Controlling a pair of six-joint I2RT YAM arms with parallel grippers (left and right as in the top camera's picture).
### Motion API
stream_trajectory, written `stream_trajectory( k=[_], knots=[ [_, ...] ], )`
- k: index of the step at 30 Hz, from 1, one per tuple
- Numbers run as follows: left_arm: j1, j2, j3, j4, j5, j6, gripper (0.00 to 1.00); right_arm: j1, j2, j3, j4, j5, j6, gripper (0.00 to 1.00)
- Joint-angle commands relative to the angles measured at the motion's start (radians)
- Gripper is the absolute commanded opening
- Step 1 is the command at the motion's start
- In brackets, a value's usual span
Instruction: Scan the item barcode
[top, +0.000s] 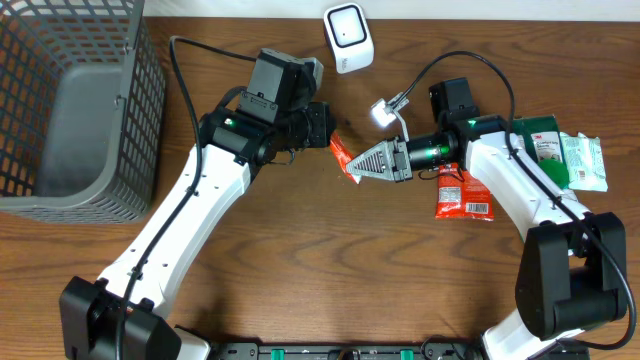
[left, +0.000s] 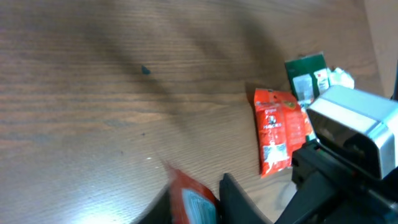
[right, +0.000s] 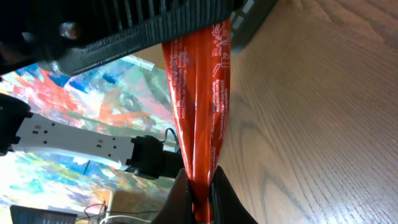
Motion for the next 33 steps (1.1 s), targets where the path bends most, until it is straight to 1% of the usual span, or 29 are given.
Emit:
stream_trajectory(
  k=[1, 5, 8, 12, 15, 17, 20, 24, 26, 28, 29, 33],
  knots=[
    [-0.002, 0.011, -0.004, 0.005, -0.018, 0.006, 0.07, 0.002, -0.003, 0.005, 0.002, -0.032, -0.026, 0.01],
    [-0.002, 0.012, -0.004, 0.004, -0.090, -0.103, 0.07, 0.001, -0.003, 0.005, 0.011, -0.006, -0.026, 0.05],
    [0.000, 0.012, -0.004, -0.018, -0.143, -0.204, 0.07, 0.000, -0.005, 0.006, 0.021, 0.077, -0.020, 0.10],
    [0.002, 0.012, -0.004, -0.080, -0.247, -0.342, 0.07, 0.000, -0.035, 0.024, 0.045, 0.280, 0.039, 0.22],
    [0.003, 0.012, -0.004, -0.129, -0.306, -0.409, 0.07, 0.005, -0.106, 0.035, 0.047, 0.401, 0.043, 0.30],
    [0.003, 0.012, -0.004, -0.153, -0.308, -0.441, 0.07, 0.016, -0.167, 0.035, 0.046, 0.490, 0.043, 0.35],
    [0.003, 0.012, -0.004, -0.183, -0.307, -0.492, 0.07, 0.063, -0.266, 0.035, 0.026, 0.690, 0.043, 0.36],
    [0.003, 0.012, -0.004, -0.213, -0.274, -0.546, 0.07, 0.183, -0.352, 0.035, -0.005, 0.971, 0.045, 0.39],
    [0.003, 0.012, -0.003, -0.223, -0.233, -0.557, 0.07, 0.254, -0.373, 0.035, -0.014, 1.101, 0.055, 0.40],
    [0.005, 0.012, -0.003, -0.235, -0.196, -0.605, 0.07, 0.329, -0.377, 0.035, -0.019, 1.214, 0.066, 0.41],
    [0.016, 0.012, -0.002, -0.257, -0.142, -0.659, 0.07, 0.384, -0.373, 0.033, -0.019, 1.278, 0.066, 0.41],
    [0.070, 0.012, -0.001, -0.277, 0.027, -0.677, 0.07, 0.483, -0.362, 0.032, -0.017, 1.399, 0.066, 0.43]
  ],
)
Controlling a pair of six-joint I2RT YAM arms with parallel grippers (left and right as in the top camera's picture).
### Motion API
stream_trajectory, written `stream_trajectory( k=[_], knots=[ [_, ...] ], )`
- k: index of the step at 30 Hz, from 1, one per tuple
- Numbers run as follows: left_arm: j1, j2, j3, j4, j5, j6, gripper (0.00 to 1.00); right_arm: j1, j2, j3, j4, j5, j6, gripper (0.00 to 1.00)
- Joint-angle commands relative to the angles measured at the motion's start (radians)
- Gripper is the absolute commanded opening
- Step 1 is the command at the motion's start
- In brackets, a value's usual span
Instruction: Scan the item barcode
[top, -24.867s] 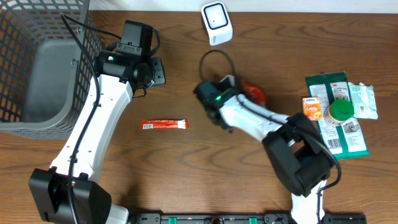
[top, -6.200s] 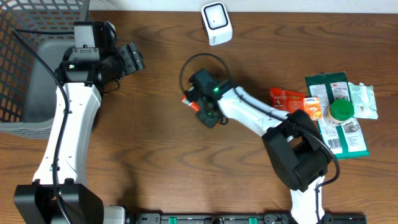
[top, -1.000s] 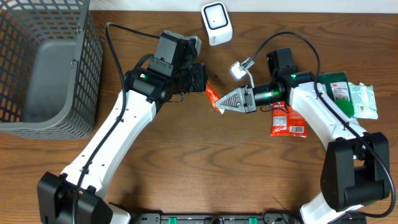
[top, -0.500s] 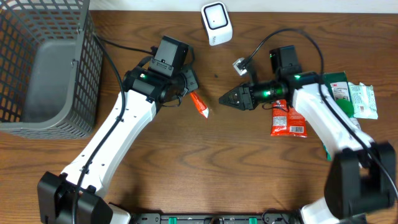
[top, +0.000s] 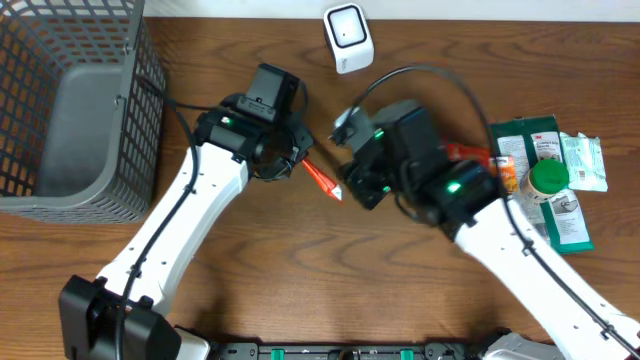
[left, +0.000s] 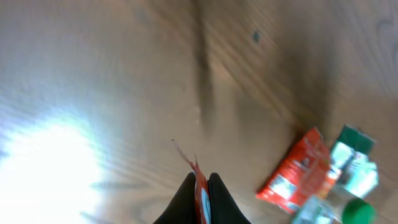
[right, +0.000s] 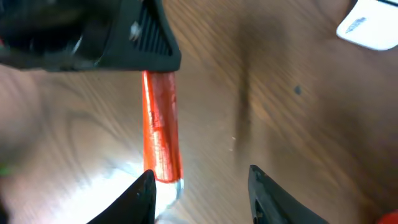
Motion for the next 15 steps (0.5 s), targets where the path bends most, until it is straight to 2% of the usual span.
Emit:
stream_trajectory(
  k=[1, 8, 15],
  knots=[
    [0.068, 0.008, -0.001, -0.018, 0.211, -0.081, 0.07, 0.095, 0.013, 0.008, 0.000, 0.256, 0.014, 0.44],
    [0.113, 0.008, -0.001, -0.030, 0.274, -0.109, 0.07, 0.185, 0.033, 0.008, 0.014, 0.358, 0.014, 0.51],
    [0.117, 0.009, -0.001, -0.026, 0.315, -0.114, 0.07, 0.236, 0.105, 0.008, 0.026, 0.412, 0.014, 0.52]
  ],
)
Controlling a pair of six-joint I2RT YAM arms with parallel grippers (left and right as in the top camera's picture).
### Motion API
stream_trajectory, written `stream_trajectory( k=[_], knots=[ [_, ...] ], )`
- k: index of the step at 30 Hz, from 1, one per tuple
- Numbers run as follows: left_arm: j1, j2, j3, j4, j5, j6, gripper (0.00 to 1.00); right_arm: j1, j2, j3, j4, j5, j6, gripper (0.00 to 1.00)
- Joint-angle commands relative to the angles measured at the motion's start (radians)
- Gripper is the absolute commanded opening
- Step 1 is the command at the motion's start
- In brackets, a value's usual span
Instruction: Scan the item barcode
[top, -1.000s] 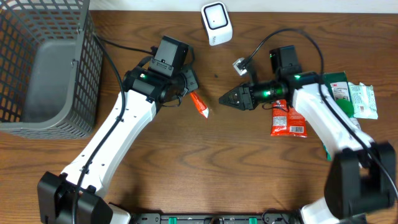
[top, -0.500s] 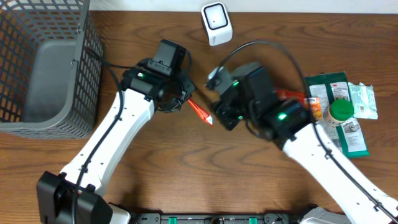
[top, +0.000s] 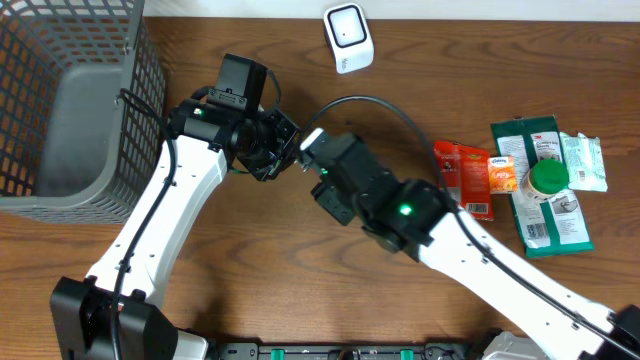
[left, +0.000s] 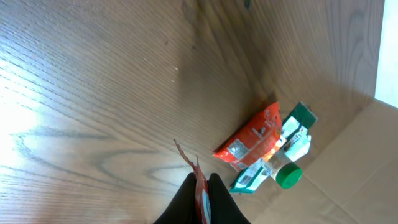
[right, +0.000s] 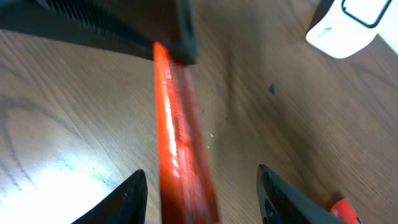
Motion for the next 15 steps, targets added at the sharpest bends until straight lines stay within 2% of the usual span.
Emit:
stream_trajectory(
  k=[1, 7, 15],
  knots=[
    [0.006, 0.008, -0.001, -0.003, 0.035, -0.013, 0.07, 0.029, 0.042, 0.008, 0.007, 0.055, 0.008, 0.51],
    [0.006, 0.008, -0.001, -0.003, 0.025, -0.012, 0.07, 0.032, 0.057, 0.008, 0.011, 0.056, 0.007, 0.34],
    [0.006, 0.008, -0.001, -0.003, -0.037, -0.011, 0.07, 0.033, 0.047, 0.008, 0.023, 0.047, 0.008, 0.31]
  ],
)
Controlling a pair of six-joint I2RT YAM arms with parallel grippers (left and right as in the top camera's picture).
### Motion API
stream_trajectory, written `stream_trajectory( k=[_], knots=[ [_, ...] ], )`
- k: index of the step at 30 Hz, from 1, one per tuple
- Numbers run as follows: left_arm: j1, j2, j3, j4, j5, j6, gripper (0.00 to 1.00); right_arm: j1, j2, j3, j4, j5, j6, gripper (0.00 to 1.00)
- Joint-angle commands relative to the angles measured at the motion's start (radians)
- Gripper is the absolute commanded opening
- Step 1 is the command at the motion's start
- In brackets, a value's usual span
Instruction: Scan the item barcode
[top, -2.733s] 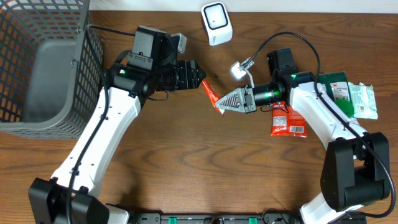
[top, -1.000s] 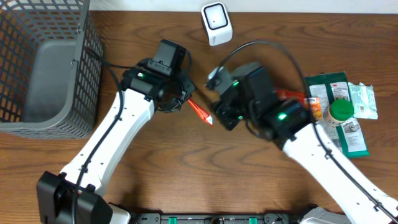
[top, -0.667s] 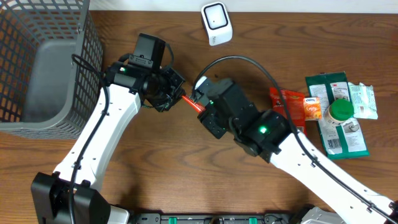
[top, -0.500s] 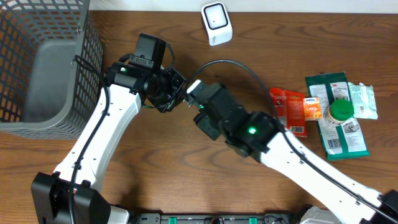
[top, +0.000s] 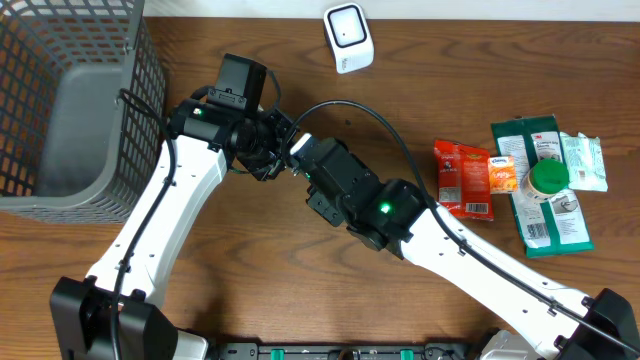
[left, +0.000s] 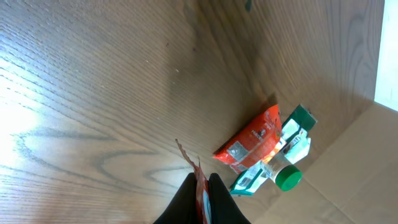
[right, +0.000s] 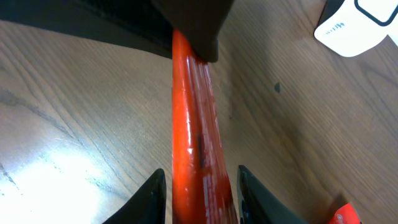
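Observation:
A thin red snack packet (right: 193, 124) hangs edge-on above the table. My left gripper (left: 200, 180) is shut on one end of it; the black left fingers (right: 186, 25) fill the top of the right wrist view. My right gripper (right: 200, 173) is open, one finger on each side of the packet's other end, with a small gap on both sides. In the overhead view both grippers meet at mid-table, left of centre, and the packet is hidden between them. The white scanner (top: 347, 37) stands at the table's far edge.
A grey wire basket (top: 60, 100) fills the far left corner. On the right lie a second red packet (top: 462, 178), green packets (top: 545, 215) and a green-capped bottle (top: 547, 178). The right arm's black cable (top: 380, 120) arcs over the middle.
My right gripper has come closer to the left one and the packet now sits centred between its fingers, which stand nearer together. The left gripper and packet have not moved.
First both grippers were shut on the packet, one at each end, near the table's middle. Then the right one was open and the left alone held it. Both had shifted left by the last earlier moment, and the open right fingers now flank the packet.

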Motion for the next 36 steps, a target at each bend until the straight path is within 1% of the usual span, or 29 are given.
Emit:
stream_trajectory(
  k=[1, 3, 5, 8, 9, 12, 13, 14, 16, 18, 20, 21, 22, 25, 27, 29, 32, 36],
  knots=[
    [0.005, 0.008, -0.001, -0.003, -0.027, -0.003, 0.07, 0.006, -0.011, 0.008, 0.000, 0.009, 0.004, 0.31],
    [0.005, 0.008, -0.001, -0.003, -0.027, 0.002, 0.07, 0.006, -0.012, 0.008, 0.004, 0.009, 0.004, 0.31],
    [0.005, 0.008, -0.001, -0.003, -0.028, 0.003, 0.07, 0.006, -0.013, 0.008, 0.007, 0.009, 0.004, 0.26],
    [0.005, 0.008, -0.001, -0.003, -0.027, 0.003, 0.07, 0.006, -0.014, 0.008, 0.004, 0.008, 0.004, 0.04],
    [0.005, 0.008, -0.001, -0.003, -0.027, 0.003, 0.07, 0.006, -0.014, 0.008, 0.002, 0.008, 0.004, 0.01],
    [0.005, 0.008, -0.001, 0.003, -0.028, 0.007, 0.07, 0.005, -0.014, 0.008, -0.003, -0.004, 0.008, 0.01],
    [0.005, 0.008, -0.001, 0.018, -0.030, 0.023, 0.16, 0.002, -0.014, 0.008, -0.003, -0.009, 0.023, 0.01],
    [0.005, 0.008, -0.001, 0.037, -0.037, 0.049, 0.30, -0.005, -0.014, 0.008, -0.002, -0.014, 0.043, 0.01],
    [0.005, 0.008, -0.001, 0.072, -0.056, 0.083, 0.51, -0.022, -0.014, 0.008, 0.000, -0.038, 0.057, 0.01],
    [0.005, 0.008, -0.001, 0.126, -0.061, 0.115, 0.67, -0.045, -0.014, 0.008, 0.001, -0.090, 0.057, 0.01],
    [0.005, 0.008, -0.001, 0.185, -0.061, 0.169, 0.76, -0.068, -0.014, 0.008, 0.002, -0.148, 0.056, 0.01],
    [0.005, 0.007, -0.001, 0.219, -0.061, 0.204, 0.79, -0.080, -0.014, 0.008, 0.002, -0.172, 0.056, 0.01],
    [0.005, 0.006, -0.001, 0.247, -0.061, 0.237, 0.80, -0.093, -0.014, 0.008, 0.000, -0.190, 0.056, 0.01],
    [0.013, 0.001, -0.001, 0.307, -0.062, 0.334, 0.81, -0.128, -0.014, 0.008, -0.001, -0.256, 0.057, 0.01],
    [0.030, -0.003, -0.001, 0.315, -0.086, 0.344, 0.81, -0.152, -0.014, 0.008, 0.000, -0.312, 0.058, 0.01],
    [0.059, -0.007, -0.001, 0.314, -0.119, 0.344, 0.81, -0.186, -0.014, 0.013, -0.001, -0.364, 0.094, 0.01],
    [0.119, -0.013, -0.001, 0.313, -0.122, 0.350, 0.81, -0.248, -0.014, 0.048, -0.023, -0.481, 0.101, 0.01],
    [0.205, -0.016, 0.003, 0.316, -0.122, 0.465, 0.81, -0.348, -0.011, 0.161, -0.102, -0.622, 0.145, 0.01]
  ],
)
